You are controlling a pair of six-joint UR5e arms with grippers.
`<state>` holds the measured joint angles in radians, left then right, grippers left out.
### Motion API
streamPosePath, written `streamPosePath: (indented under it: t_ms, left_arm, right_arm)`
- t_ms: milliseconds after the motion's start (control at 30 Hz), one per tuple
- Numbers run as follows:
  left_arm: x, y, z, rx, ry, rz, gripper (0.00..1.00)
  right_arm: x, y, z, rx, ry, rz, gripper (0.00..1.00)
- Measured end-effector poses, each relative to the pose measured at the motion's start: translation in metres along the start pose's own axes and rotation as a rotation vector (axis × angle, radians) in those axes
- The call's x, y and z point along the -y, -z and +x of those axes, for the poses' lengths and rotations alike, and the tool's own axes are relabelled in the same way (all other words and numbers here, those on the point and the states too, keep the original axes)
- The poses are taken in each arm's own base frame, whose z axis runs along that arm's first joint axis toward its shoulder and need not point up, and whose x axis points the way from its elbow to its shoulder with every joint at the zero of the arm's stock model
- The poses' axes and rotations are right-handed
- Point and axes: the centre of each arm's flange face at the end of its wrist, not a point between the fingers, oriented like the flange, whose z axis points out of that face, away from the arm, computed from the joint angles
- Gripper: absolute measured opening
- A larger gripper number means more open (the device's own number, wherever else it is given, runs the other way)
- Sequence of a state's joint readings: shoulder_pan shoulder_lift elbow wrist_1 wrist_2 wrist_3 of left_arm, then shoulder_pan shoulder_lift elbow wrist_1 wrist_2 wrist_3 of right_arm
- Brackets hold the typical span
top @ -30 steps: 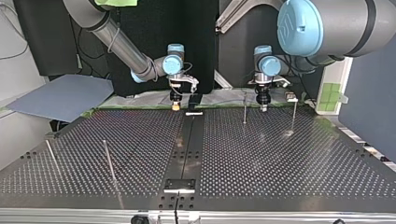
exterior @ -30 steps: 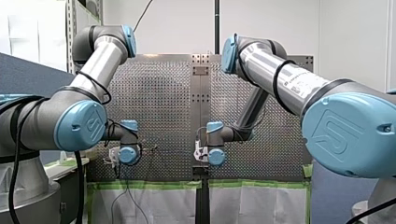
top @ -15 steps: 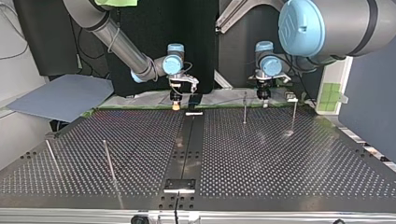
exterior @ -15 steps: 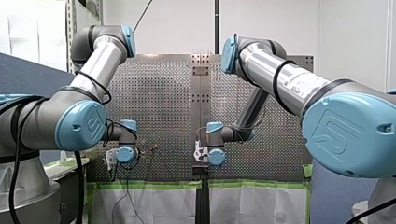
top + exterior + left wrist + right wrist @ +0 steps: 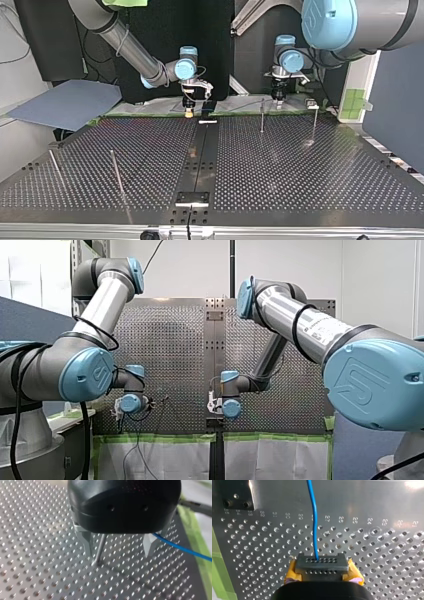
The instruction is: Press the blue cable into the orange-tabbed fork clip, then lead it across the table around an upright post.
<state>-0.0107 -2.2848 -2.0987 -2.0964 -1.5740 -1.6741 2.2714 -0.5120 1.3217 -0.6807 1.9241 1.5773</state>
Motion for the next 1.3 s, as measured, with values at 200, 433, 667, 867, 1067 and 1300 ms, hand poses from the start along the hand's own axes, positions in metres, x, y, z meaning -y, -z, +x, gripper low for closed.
streamPosePath:
  t_ms: [200,433,667,867,1067,1300]
  left_arm:
    - [0.004,0.022,0.014,-0.052,-0.012,0.045,1.00]
    - [0.009,0.042,0.024,-0.081,-0.019,0.099,1.00]
    - [0.016,0.043,0.017,-0.052,-0.044,0.155,1.00]
    - [0.020,0.041,0.001,-0.014,-0.038,0.150,1.00]
    - [0.022,0.041,-0.001,-0.002,-0.036,0.127,1.00]
    - [0.029,0.044,0.000,-0.002,-0.038,0.135,1.00]
  right_arm:
    - [0.000,0.000,0.000,0.003,0.001,0.000,0.00]
    - [0.000,0.001,-0.001,0.005,0.002,0.000,0.00]
    - [0.000,0.001,-0.002,0.005,0.002,0.001,0.00]
    - [0.000,0.001,-0.002,0.005,0.002,0.000,0.00]
    - [0.000,0.000,-0.002,0.004,0.002,-0.001,0.00]
    - [-0.001,0.000,-0.002,0.004,0.001,-0.002,0.00]
